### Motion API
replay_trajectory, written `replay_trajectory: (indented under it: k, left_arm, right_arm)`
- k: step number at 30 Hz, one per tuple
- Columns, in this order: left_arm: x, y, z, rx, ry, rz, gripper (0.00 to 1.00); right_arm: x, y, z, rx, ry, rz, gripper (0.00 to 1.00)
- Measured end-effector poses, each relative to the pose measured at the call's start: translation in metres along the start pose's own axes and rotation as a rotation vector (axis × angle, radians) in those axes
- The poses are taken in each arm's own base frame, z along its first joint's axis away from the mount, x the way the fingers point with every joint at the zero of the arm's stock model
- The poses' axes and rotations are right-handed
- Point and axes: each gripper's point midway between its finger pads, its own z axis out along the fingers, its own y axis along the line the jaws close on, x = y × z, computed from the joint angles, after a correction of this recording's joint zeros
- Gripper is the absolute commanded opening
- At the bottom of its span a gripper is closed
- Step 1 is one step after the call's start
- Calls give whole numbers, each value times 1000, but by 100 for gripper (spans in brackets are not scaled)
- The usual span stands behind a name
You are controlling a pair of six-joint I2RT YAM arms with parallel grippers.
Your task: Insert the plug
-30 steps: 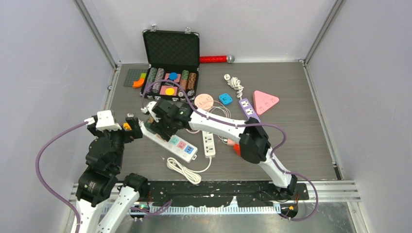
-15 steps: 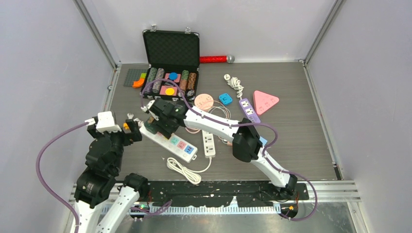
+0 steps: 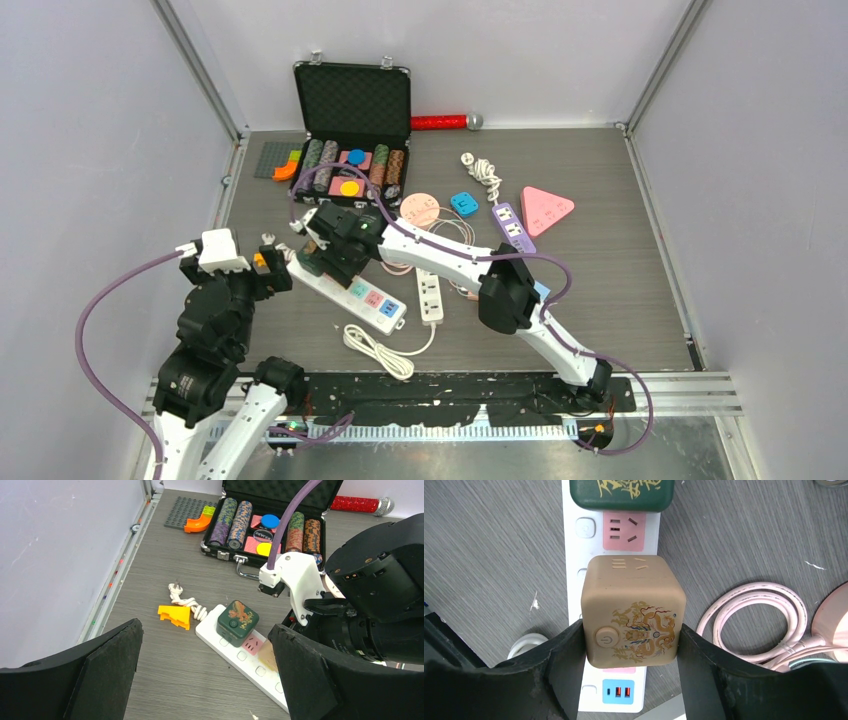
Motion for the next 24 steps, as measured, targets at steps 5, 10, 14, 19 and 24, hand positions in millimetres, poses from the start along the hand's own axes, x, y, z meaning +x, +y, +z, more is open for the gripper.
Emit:
replay_trajectory:
  k: [5, 10, 14, 19, 24]
  left_arm:
    - [-3, 1, -1, -6, -7, -5, 100]
    - [-4, 1, -1, -6, -9, -7, 100]
    - [-4, 1, -1, -6, -9, -9, 100]
    - [-3, 1, -1, -6, -7, -8, 100]
    - [-2, 2, -2, -6, -4, -7, 99]
  right_arm:
    - [8, 1, -7, -17, 40, -3, 5]
    - [12, 3, -8, -32, 57, -1, 5]
    - [11, 2, -7, -36, 53, 2, 5]
    - [6, 1, -6, -31, 35, 5, 5]
    - [-1, 0, -4, -23, 4, 11, 5]
